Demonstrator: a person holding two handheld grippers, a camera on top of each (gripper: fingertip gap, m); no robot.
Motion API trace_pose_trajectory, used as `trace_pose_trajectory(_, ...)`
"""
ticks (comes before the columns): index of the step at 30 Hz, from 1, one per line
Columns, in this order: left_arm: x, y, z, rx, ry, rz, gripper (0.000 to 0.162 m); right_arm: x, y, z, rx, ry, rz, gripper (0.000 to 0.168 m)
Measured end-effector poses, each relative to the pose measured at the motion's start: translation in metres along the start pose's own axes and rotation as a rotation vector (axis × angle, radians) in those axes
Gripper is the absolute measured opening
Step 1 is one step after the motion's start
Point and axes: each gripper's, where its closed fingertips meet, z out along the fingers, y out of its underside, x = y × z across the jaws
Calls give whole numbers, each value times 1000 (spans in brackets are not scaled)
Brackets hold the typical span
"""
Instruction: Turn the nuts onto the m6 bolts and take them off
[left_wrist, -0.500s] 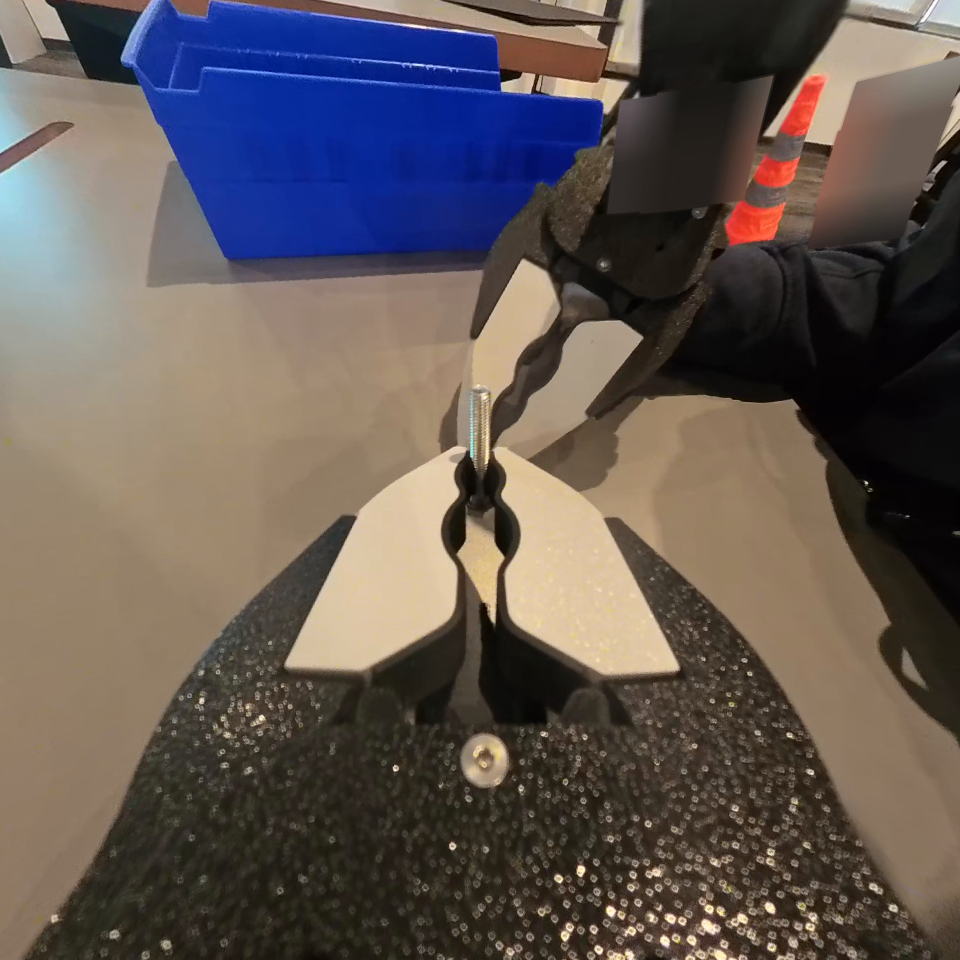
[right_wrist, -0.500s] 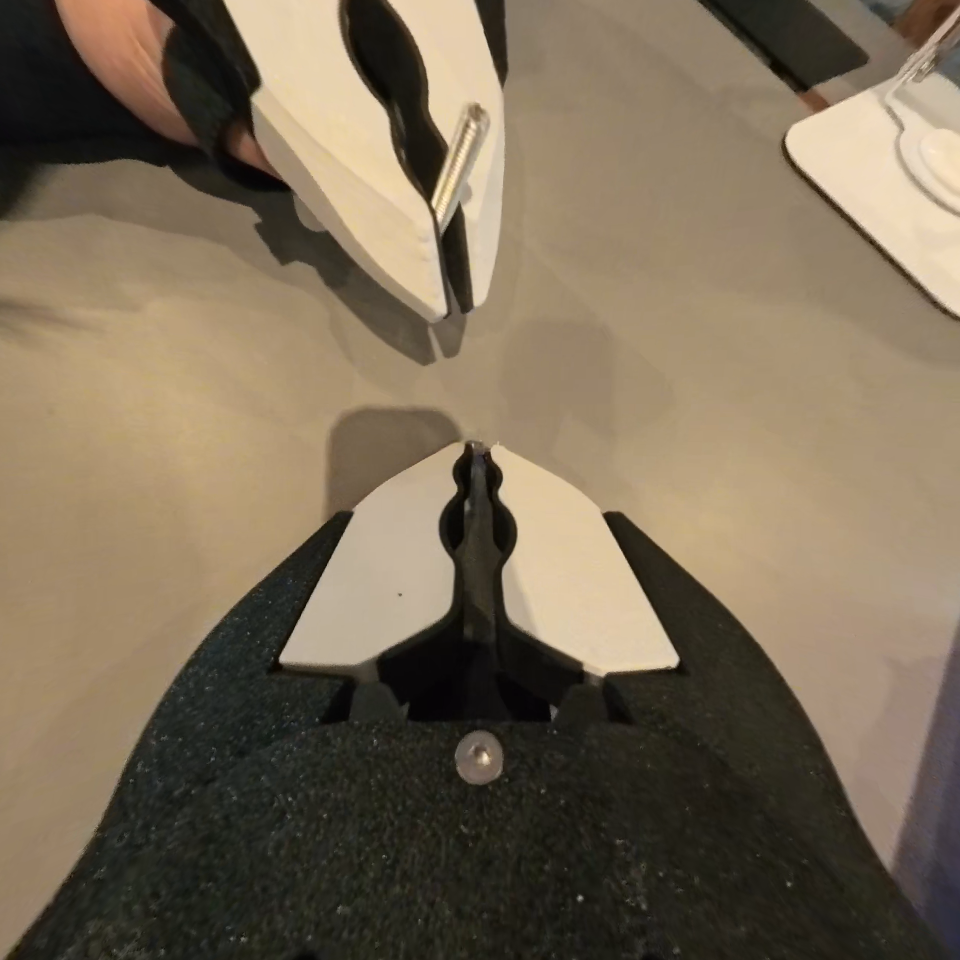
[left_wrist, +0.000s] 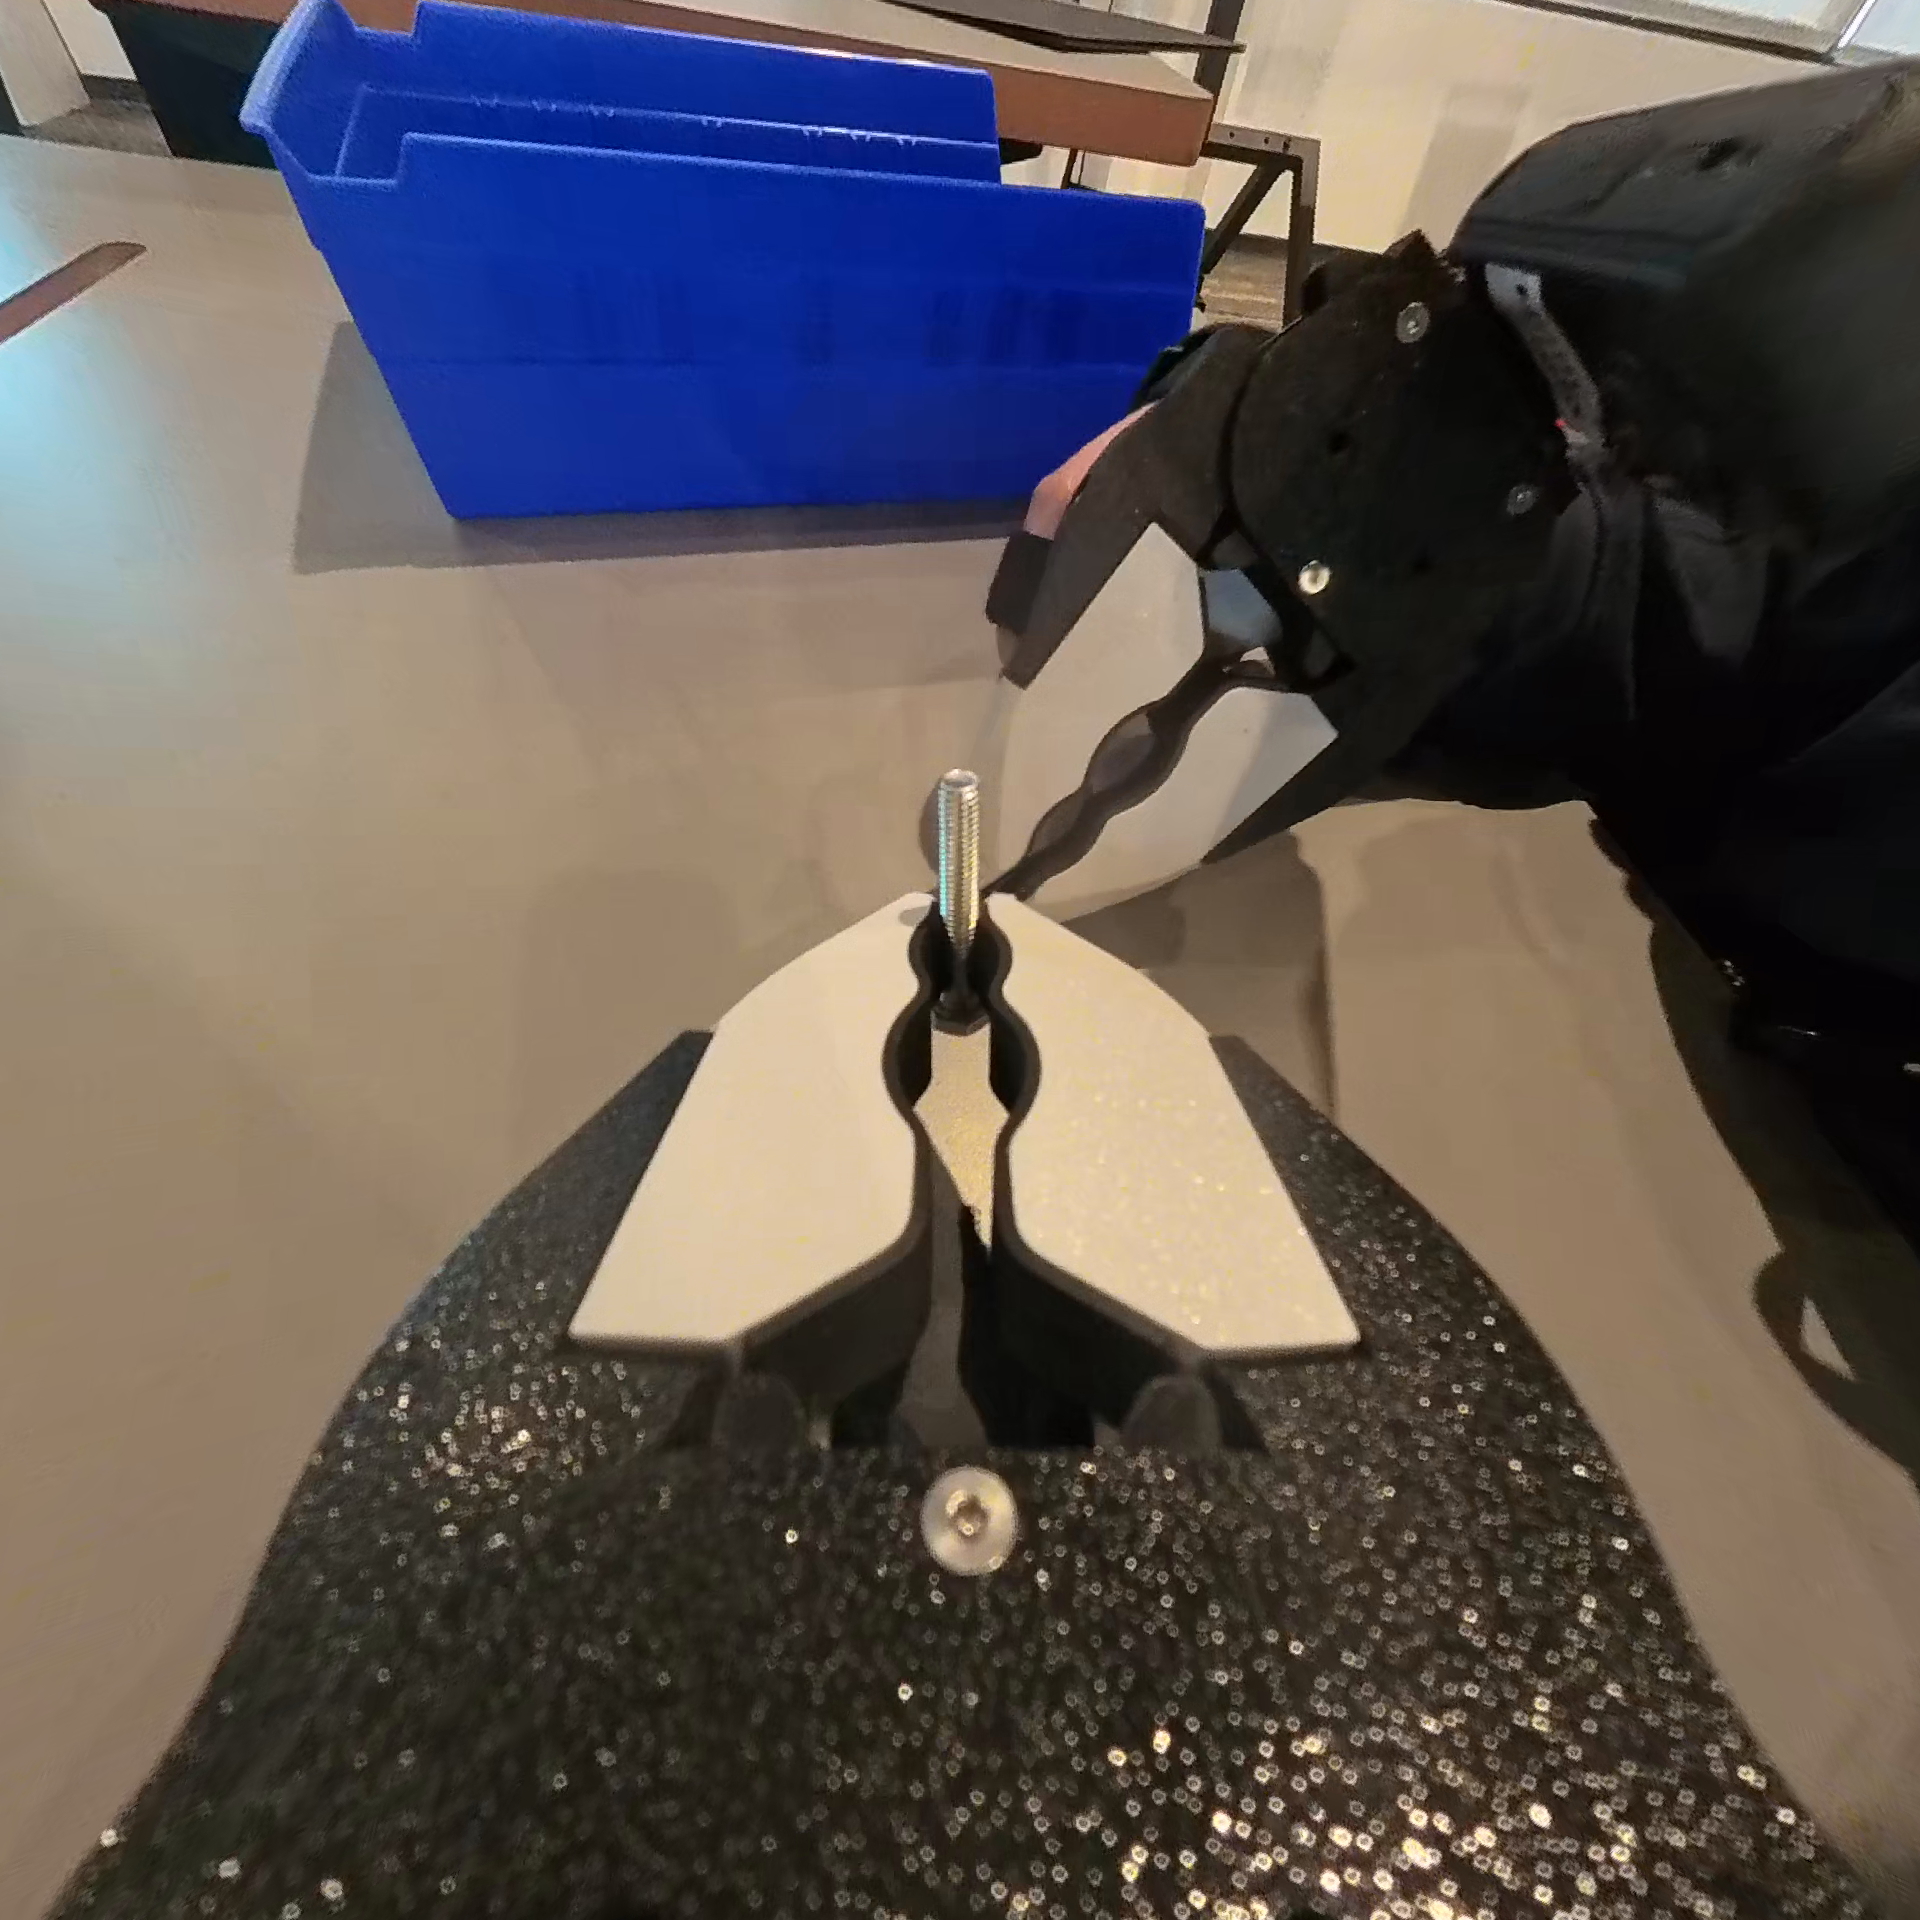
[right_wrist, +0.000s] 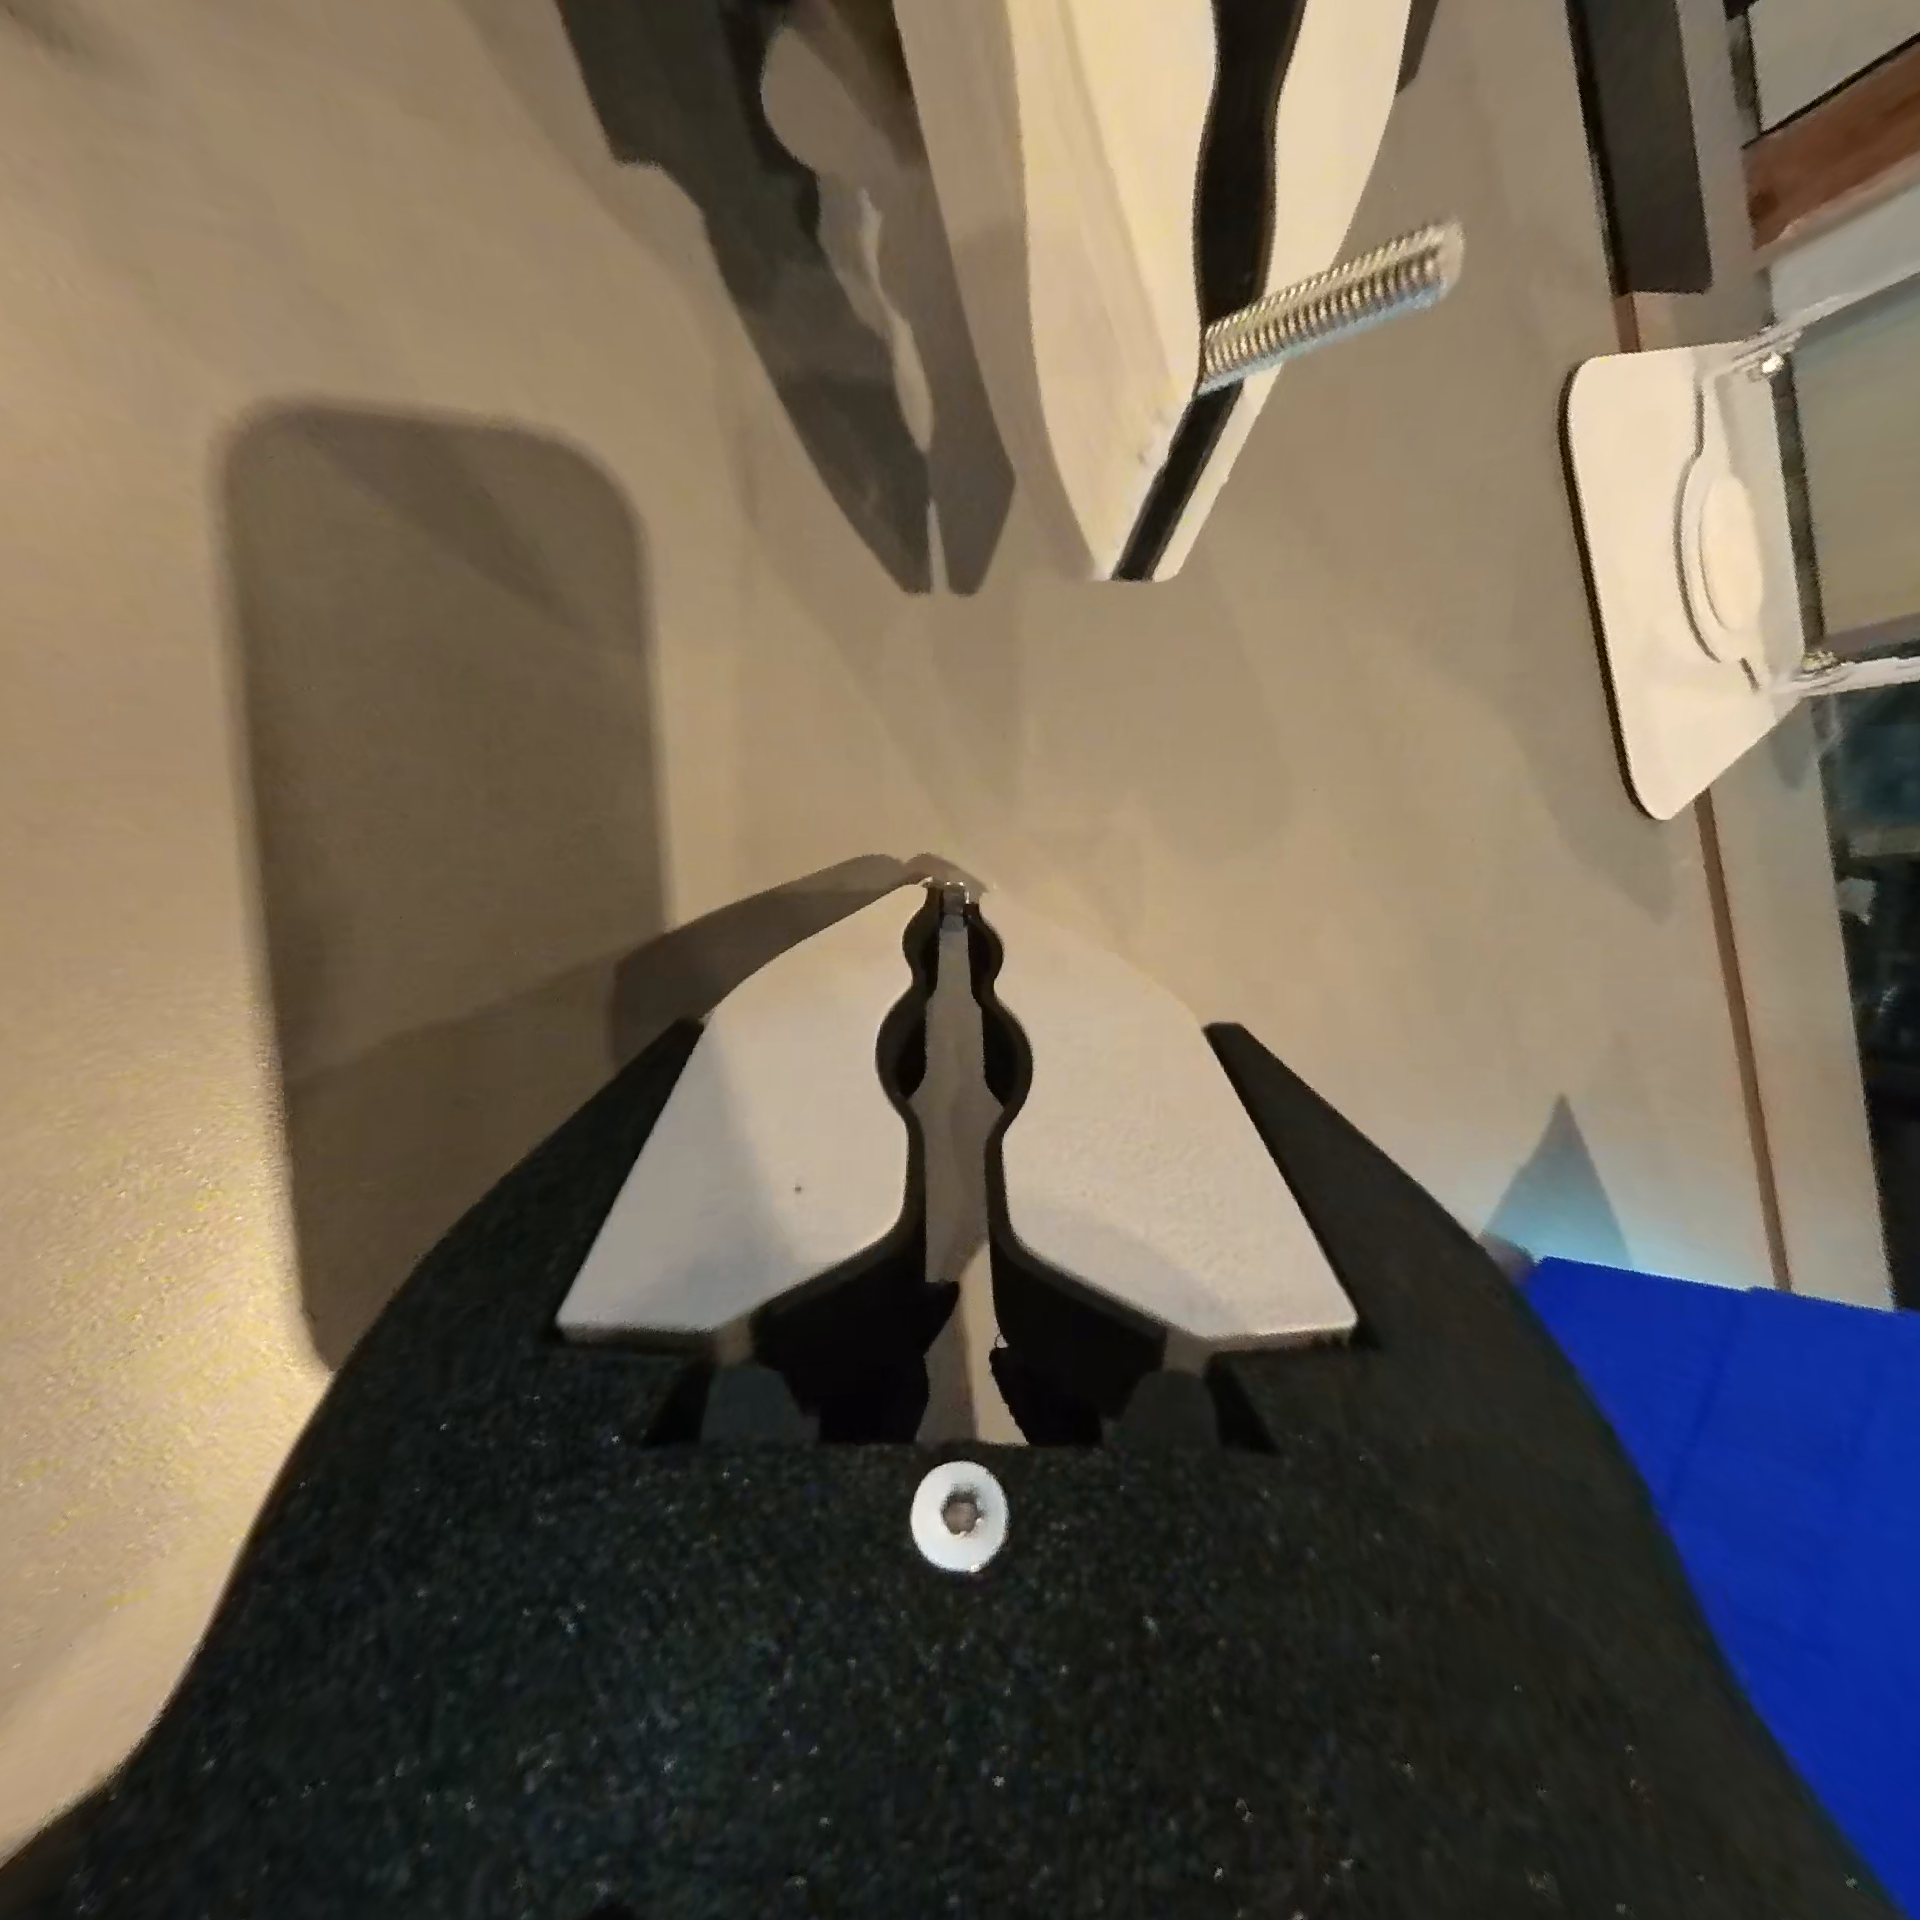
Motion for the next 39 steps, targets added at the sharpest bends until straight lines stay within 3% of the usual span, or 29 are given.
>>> trace_pose_trajectory(1, 0, 0, 0, 0, 0, -1, 5, -1, 0, 0, 6, -9, 7, 5)
trace_pose_trajectory(10, 0, 0, 1, -5, 4, 0, 5, -3, -3, -5, 50, -24, 59, 7)
trace_pose_trajectory(21, 1, 0, 1, -7, 5, 1, 5, -6, -4, -4, 160, -213, 473, 18)
trace_pose_trajectory(31, 1, 1, 1, -10, 6, 2, 5, -6, -3, 0, 160, -218, 488, 12)
trace_pose_trajectory(39, 7, 2, 2, -20, 36, 27, 5, 35, -63, -44, 480, -196, 505, 11)
